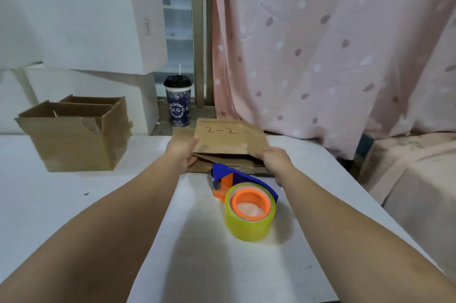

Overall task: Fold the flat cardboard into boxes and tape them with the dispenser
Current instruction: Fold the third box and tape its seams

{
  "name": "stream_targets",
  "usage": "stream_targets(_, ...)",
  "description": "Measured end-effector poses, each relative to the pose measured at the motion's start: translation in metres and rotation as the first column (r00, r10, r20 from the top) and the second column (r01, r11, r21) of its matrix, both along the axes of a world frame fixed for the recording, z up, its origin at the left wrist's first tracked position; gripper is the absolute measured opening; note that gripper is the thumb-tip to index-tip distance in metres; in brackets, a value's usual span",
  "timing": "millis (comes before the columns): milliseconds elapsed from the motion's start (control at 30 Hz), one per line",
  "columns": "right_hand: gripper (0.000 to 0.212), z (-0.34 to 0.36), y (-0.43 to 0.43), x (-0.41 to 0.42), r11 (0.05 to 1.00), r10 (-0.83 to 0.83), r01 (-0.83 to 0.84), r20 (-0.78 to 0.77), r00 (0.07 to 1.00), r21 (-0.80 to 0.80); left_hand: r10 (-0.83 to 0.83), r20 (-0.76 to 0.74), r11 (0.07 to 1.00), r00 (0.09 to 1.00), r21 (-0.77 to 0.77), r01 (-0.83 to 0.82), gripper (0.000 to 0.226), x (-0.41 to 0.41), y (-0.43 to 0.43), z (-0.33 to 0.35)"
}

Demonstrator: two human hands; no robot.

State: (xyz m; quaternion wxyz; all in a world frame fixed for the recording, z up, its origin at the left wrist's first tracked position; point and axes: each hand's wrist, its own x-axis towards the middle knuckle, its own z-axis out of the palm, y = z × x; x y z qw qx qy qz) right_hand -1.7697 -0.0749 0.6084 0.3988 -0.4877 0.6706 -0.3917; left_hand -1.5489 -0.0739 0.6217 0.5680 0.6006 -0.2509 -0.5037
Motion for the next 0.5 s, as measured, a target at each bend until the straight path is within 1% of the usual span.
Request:
stream_targets(33,0.015,-0.001,0.000,-0.001,1.000,-0.013,0.013,0.023,1.000,-0.010,0.015,-0.002,1.000,1.000,0.008,-0.015,0.039,-0.002,-0.002,-0.001)
stream_targets(67,0.011,-0.003,0.000,-0.001,1.000,-0.023,0.024,0.043,0.999,-0.020,0.018,-0.007,1.000,1.000,0.017,-0.018,0.029,-0.005,-0.002,0.000)
stream_targets(133,0.011,-0.003,0.001,-0.002,0.999,-0.040,0.043,0.101,0.994,-0.028,0.011,-0.026,1.000,1.000,0.014,-0.011,0.008,-0.009,-0.002,0.001)
stream_targets(200,0.018,-0.001,0.003,-0.003,0.994,-0.090,0.101,0.191,0.977,-0.048,-0.018,-0.048,0.998,0.999,-0.055,0.015,0.017,-0.010,-0.002,0.002)
stream_targets(267,0.030,0.005,0.005,-0.004,0.973,-0.168,0.203,0.265,0.950,-0.112,-0.082,-0.034,0.984,0.996,-0.163,0.076,0.022,-0.007,0.002,0.005)
stream_targets(333,0.041,0.014,0.005,-0.003,0.946,-0.195,0.258,0.290,0.937,-0.196,-0.126,0.094,0.955,0.988,-0.256,0.147,0.022,-0.002,0.011,0.011)
stream_targets(400,0.051,0.028,0.006,0.002,0.930,-0.182,0.266,0.313,0.932,-0.253,-0.142,0.216,0.925,0.966,-0.319,0.207,0.020,0.004,0.022,0.018)
stream_targets(467,0.060,0.043,0.011,0.010,0.925,-0.157,0.238,0.271,0.949,-0.297,-0.128,0.278,0.893,0.952,-0.386,0.233,0.022,0.011,0.034,0.026)
stream_targets(500,0.061,0.052,0.014,0.014,0.921,-0.115,0.203,0.265,0.957,-0.334,-0.101,0.305,0.882,0.947,-0.414,0.227,0.023,0.015,0.041,0.031)
